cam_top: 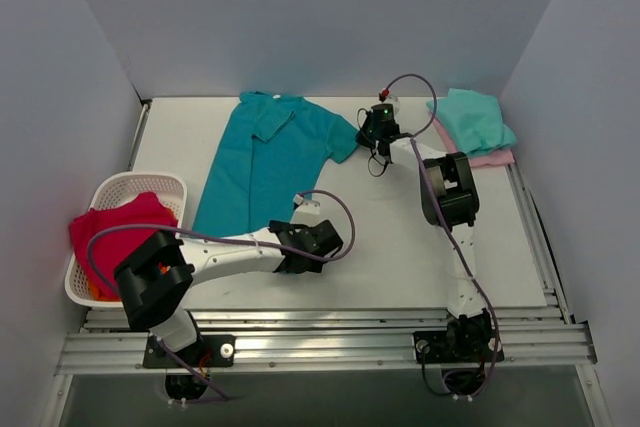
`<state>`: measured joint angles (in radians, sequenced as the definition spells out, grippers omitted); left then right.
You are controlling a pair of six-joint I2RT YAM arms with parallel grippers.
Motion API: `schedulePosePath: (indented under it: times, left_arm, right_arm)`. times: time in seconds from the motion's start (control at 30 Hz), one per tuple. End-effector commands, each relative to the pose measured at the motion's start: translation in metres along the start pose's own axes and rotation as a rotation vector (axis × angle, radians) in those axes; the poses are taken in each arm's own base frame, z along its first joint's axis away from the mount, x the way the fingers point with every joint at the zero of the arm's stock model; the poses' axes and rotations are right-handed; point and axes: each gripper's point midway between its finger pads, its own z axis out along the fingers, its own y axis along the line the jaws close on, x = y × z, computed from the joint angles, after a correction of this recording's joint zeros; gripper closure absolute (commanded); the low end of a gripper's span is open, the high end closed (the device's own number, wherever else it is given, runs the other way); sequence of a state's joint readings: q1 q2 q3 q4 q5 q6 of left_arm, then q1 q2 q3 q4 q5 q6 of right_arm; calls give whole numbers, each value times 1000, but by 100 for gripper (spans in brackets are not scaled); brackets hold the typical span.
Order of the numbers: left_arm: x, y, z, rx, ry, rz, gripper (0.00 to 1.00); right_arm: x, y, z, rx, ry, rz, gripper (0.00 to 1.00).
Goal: Fold and stack the t-shirts
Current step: Flatten out the tshirt
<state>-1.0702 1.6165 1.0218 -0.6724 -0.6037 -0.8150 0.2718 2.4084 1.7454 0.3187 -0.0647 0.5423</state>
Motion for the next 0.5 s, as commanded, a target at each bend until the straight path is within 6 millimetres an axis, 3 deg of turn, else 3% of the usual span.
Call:
schedulePosePath:
  times: [0.0, 0.47]
  left_arm:
    - [14, 5, 1, -69, 13, -29, 4]
    - [32, 0, 19, -152, 43, 24, 1]
  right_arm:
    - [-46, 16, -22, -48, -88, 12, 100]
    - [-47, 8, -22, -43, -89, 22, 100]
